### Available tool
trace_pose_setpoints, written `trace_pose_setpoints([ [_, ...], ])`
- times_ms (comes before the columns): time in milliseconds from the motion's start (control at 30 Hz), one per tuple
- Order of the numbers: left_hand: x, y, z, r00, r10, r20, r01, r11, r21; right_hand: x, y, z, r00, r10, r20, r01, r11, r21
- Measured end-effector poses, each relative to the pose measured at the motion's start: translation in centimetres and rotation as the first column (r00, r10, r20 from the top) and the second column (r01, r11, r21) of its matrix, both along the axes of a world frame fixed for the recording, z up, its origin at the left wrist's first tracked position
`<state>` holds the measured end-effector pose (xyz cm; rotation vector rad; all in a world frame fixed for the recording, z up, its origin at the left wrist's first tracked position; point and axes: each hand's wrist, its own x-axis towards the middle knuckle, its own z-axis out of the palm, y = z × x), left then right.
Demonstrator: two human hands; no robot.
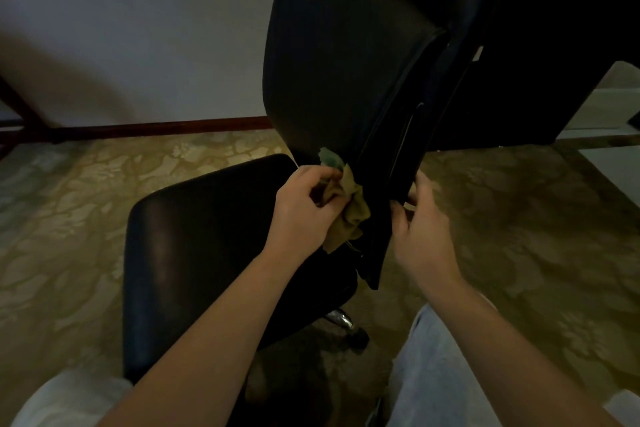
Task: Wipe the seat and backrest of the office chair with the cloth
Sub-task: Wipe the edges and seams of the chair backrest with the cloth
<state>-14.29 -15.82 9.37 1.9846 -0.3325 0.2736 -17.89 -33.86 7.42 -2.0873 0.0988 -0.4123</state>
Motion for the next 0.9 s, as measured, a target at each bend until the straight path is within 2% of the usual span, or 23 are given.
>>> trace_pose_setpoints([
  [267, -0.4, -0.5, -2.8, 0.997, 0.051, -0.056, -0.052, 0.999, -0.011, -0.3, -0.1, -0.3, 1.000, 0.004, 0.008, -0.004, 0.999, -0.037],
  [433, -1.0, -0.5, -4.9, 0.990, 0.084, -0.116, -0.079, 0.996, 0.049, -0.2, -0.2, -0.5, 0.999, 0.020, 0.037, -0.019, 0.999, -0.042],
  [567, -1.9, 0.8, -7.5, 0.978, 0.063, -0.198, -0.029, 0.985, 0.169, -0.2, -0.3, -0.6, 0.999, 0.017, 0.033, -0.015, 0.999, -0.038],
  [733, -3.1, 2.3, -7.4, 0.976, 0.089, -0.199, -0.077, 0.995, 0.065, -0.7, 0.1, -0.6, 0.999, 0.019, 0.033, -0.018, 0.999, -0.032],
  [900, -2.8, 1.0, -4.3, 0.995, 0.068, -0.067, -0.073, 0.995, -0.065, -1.1, 0.5, -0.2, 0.999, 0.020, 0.036, -0.020, 1.000, -0.014],
])
